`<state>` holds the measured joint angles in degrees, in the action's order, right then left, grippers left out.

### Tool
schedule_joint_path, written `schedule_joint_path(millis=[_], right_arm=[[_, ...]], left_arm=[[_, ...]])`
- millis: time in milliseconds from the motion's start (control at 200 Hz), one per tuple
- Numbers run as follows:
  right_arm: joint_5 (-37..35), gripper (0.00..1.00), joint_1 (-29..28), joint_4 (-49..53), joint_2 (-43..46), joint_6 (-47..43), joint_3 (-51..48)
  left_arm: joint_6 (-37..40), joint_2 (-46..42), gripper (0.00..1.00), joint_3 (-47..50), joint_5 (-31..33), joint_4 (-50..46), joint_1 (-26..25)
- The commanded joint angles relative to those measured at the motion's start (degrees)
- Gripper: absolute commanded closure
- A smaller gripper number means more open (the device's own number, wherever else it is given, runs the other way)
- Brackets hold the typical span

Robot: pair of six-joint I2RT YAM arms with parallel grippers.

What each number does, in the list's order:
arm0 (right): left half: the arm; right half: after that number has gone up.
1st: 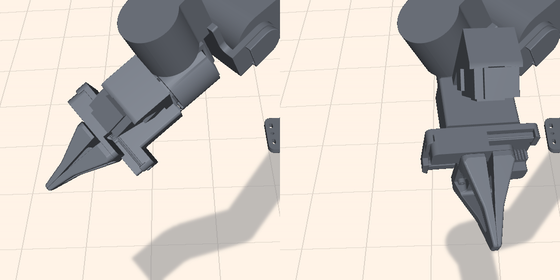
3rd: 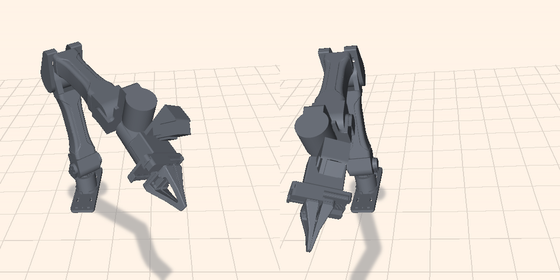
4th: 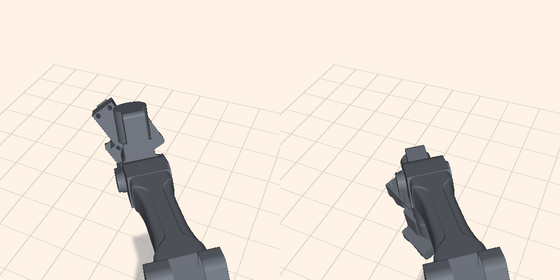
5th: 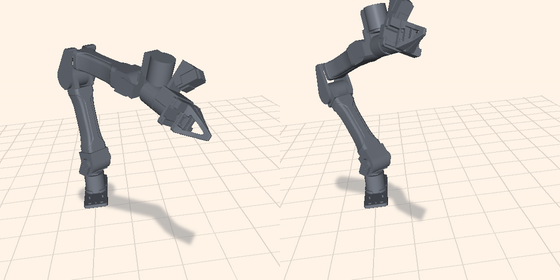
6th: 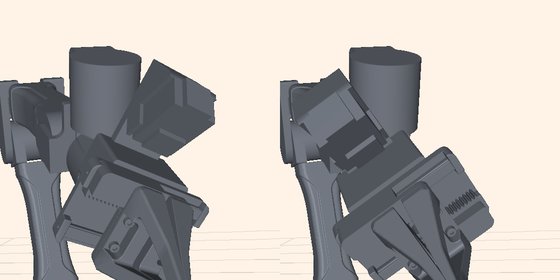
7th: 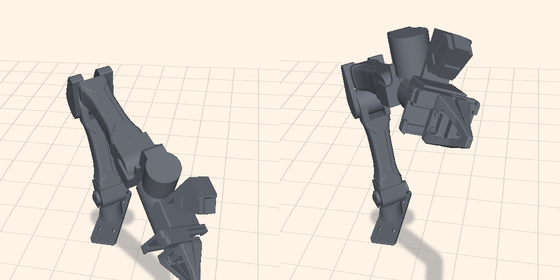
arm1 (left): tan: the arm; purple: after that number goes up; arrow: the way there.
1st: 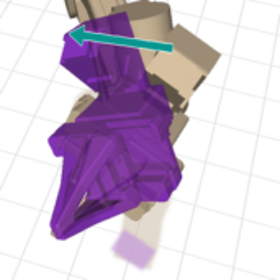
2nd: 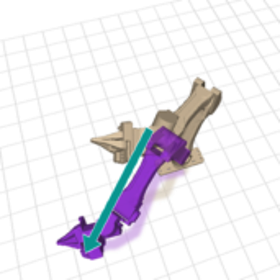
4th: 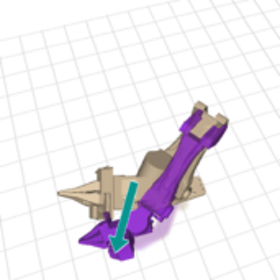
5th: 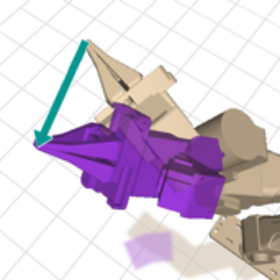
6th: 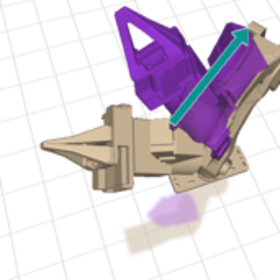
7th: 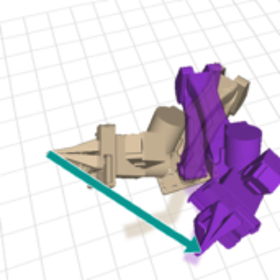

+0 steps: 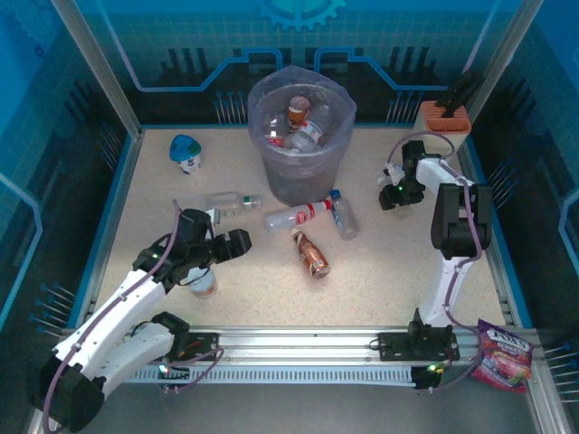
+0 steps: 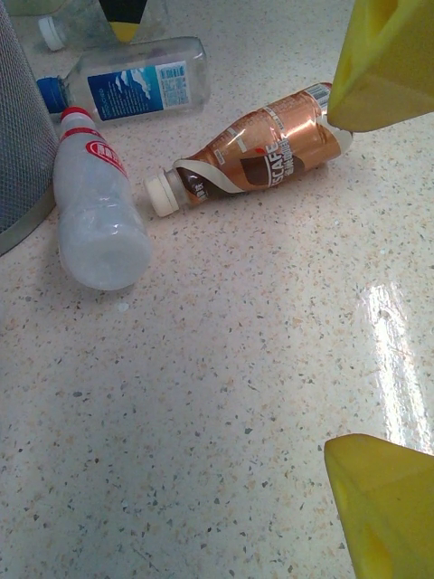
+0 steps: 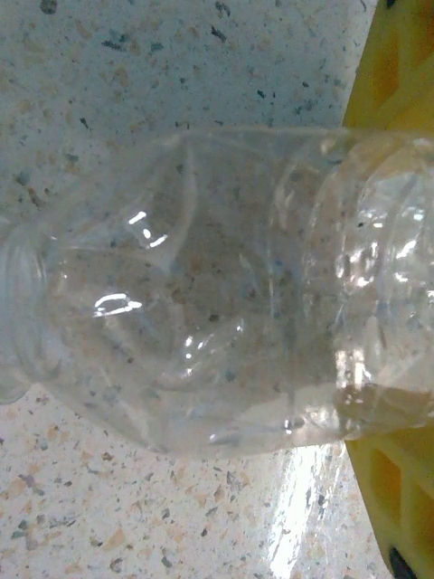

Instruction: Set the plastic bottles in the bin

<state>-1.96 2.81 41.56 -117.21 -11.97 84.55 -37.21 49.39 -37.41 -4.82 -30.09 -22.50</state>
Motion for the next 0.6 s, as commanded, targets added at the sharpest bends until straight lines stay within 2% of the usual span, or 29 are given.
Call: schedule_joint_path(millis=[0, 530, 595], right_arm=[[0.34, 0.43, 0.61, 1.77, 2.62, 0.54, 1.30], [2.20, 0.52, 1.20, 5.19, 12.44, 3.71, 0.42], [3.39, 0.56, 1.28, 6.21, 14.21, 4.35, 0.21]], left_arm=[[-0.25, 0.94, 0.12, 0.49, -0.90, 1.22, 0.09], [0.20, 5.84, 0.11, 0.05, -1.44, 3.86, 0.10], [0.33, 6.31, 0.11, -0.02, -1.47, 4.20, 0.09]])
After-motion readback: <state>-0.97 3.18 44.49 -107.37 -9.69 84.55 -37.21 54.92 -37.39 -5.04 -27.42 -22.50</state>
